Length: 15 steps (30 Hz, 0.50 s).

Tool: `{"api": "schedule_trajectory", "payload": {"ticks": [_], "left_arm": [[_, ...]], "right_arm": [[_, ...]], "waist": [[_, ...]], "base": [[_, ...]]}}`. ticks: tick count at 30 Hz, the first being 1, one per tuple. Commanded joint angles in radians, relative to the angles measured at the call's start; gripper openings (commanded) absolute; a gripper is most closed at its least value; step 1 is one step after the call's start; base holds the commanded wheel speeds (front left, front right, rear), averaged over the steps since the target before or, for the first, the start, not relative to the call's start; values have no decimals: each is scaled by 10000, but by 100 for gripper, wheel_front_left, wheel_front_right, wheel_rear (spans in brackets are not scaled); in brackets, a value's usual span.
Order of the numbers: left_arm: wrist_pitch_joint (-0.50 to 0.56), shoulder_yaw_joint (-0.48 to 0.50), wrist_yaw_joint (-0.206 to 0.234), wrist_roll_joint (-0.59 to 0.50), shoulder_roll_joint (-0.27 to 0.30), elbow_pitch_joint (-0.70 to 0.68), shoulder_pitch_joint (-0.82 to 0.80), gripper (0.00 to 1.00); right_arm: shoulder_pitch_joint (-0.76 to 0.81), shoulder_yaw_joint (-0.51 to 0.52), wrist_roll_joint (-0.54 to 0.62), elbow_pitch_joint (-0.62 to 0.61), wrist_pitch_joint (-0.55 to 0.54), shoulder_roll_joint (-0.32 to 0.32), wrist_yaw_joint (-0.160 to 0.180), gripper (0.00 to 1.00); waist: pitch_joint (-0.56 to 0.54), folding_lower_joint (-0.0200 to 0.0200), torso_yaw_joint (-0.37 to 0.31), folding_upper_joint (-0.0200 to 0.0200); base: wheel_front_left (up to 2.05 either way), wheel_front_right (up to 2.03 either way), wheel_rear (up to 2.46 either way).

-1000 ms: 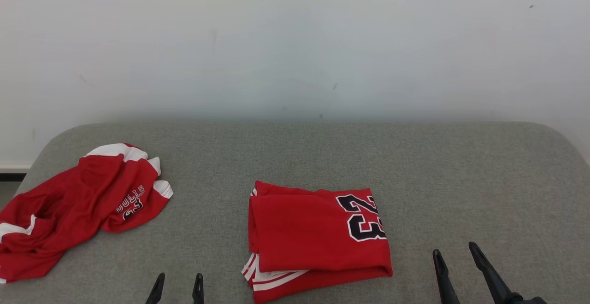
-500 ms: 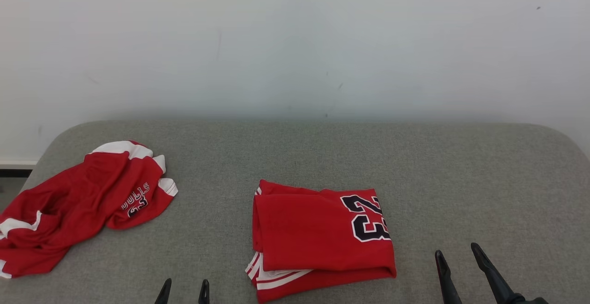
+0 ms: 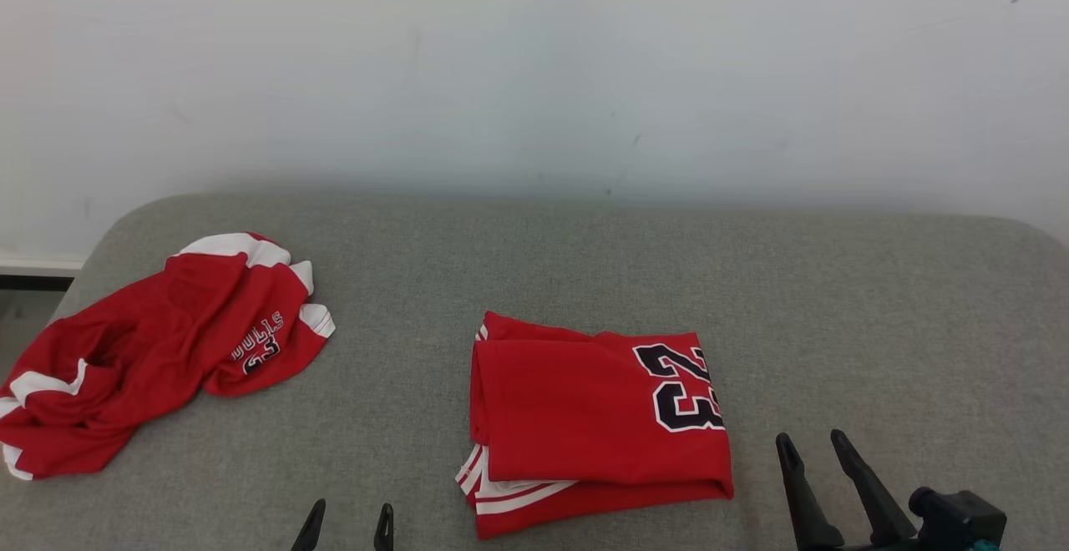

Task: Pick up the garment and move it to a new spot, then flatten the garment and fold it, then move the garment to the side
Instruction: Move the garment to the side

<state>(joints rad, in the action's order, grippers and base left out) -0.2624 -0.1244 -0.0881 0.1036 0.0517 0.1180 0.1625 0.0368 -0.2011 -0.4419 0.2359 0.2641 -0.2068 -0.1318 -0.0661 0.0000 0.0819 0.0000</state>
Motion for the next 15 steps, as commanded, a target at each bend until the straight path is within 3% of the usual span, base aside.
{"api": "schedule_trajectory", "payload": {"ticks": [1, 7, 15], "left_arm": [[-24, -47, -29, -70, -18, -4, -147, 100], [-24, -245, -36, -1, -17, 12, -291, 100], [-24, -660, -71, 122, -18, -41, -733, 100]], "right_arm": [[-301, -132, -429, 383, 4, -173, 25, 100], [-1856, -1485, -2725, 2155, -419, -787, 25, 100], [-3388, -2922, -5619, 2674, -1309, -1624, 25, 100]], "waist": [[160, 0, 99, 0], [539, 0, 337, 0], [1295, 0, 632, 0]], "base": [[0, 0, 0], [0, 0, 0], [0, 0, 0]]}}
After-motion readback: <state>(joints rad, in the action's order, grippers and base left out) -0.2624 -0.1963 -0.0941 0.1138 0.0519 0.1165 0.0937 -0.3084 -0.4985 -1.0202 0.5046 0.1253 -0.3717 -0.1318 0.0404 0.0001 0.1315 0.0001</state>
